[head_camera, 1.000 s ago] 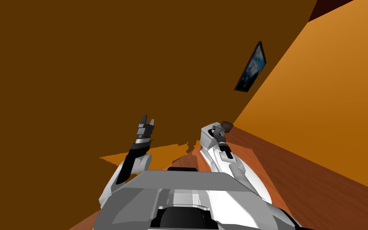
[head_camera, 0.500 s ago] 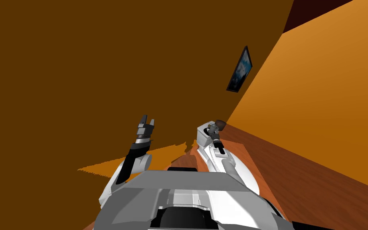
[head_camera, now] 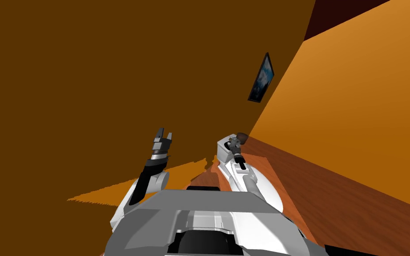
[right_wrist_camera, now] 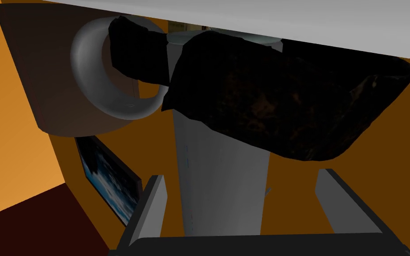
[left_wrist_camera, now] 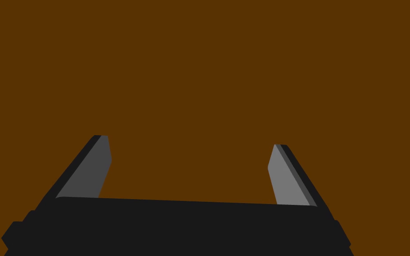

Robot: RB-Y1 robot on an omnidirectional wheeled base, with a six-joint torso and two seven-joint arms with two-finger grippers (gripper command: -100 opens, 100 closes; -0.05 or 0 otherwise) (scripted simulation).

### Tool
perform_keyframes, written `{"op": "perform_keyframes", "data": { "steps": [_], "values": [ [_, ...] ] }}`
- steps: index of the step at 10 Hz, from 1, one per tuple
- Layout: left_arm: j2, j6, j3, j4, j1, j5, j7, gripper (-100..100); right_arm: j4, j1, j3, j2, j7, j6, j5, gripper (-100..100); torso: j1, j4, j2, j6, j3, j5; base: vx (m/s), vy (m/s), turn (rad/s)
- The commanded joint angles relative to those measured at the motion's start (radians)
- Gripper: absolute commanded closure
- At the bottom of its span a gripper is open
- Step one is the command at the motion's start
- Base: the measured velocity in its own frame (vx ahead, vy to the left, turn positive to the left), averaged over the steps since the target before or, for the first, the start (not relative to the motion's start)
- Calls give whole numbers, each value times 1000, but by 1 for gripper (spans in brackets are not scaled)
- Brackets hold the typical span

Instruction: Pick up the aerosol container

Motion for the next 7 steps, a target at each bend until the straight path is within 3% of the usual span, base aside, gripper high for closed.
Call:
{"op": "perform_keyframes", "data": {
  "steps": [1,3,4,6,7],
  "values": [
    [0,0,0,0,0,0,0,0,-18,-32,-8,50,-25,14,50,-100,0,0,0,0,0,0,21,-59,-264],
    [0,0,0,0,0,0,0,0,-18,-32,-8,62,-25,14,107,-100,-1,0,0,0,0,0,16,-39,-52],
    [0,0,0,0,0,0,0,0,-36,-61,-15,109,-51,28,138,-100,0,0,0,0,0,0,26,-51,-261],
    [0,0,0,0,0,0,0,0,-36,-61,-15,119,-51,28,199,-100,-1,0,0,0,0,0,19,-37,-67],
    [0,0,0,0,0,0,0,0,-54,-91,-23,167,-77,42,230,-100,0,0,0,0,0,0,20,-59,-245]
  ]
}}
